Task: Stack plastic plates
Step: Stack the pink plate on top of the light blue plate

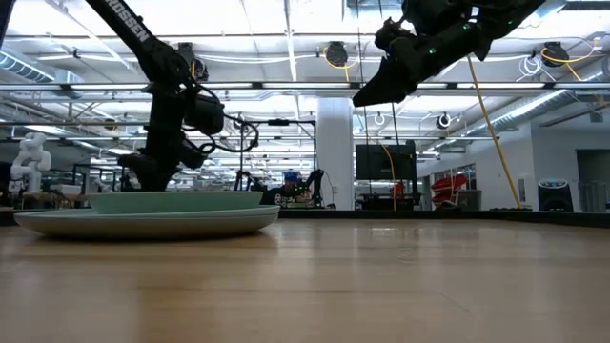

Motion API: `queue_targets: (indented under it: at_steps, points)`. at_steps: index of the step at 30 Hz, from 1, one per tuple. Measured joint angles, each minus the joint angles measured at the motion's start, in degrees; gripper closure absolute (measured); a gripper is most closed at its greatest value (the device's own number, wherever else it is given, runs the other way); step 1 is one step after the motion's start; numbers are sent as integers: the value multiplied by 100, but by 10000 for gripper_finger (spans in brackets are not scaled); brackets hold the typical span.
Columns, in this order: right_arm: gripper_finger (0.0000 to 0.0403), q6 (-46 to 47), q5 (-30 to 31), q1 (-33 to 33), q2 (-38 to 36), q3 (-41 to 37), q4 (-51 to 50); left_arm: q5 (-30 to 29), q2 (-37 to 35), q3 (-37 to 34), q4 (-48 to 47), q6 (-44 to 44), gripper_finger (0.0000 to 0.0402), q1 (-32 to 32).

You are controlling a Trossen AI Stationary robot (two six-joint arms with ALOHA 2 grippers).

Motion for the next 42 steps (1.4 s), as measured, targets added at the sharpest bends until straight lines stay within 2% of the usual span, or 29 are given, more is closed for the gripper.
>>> queue_targets:
  at_steps: [4, 8, 24, 38, 42]
  points:
    - [273, 45, 0, 0, -11, -30, -23, 120, 71, -2, -20, 205, 287, 116]
    - [273, 69, 0, 0, -11, -30, -70, 516, 66, -2, 25, 344, 287, 222]
    - [273, 188, -2, 2, -6, -30, -136, 844, 247, -3, 243, 410, 287, 330]
    - [273, 185, -2, 2, -6, -30, -181, 968, 431, -4, 271, 509, 287, 303]
    - [273, 179, -2, 2, -6, -30, -183, 828, 431, 0, 816, 85, 287, 208]
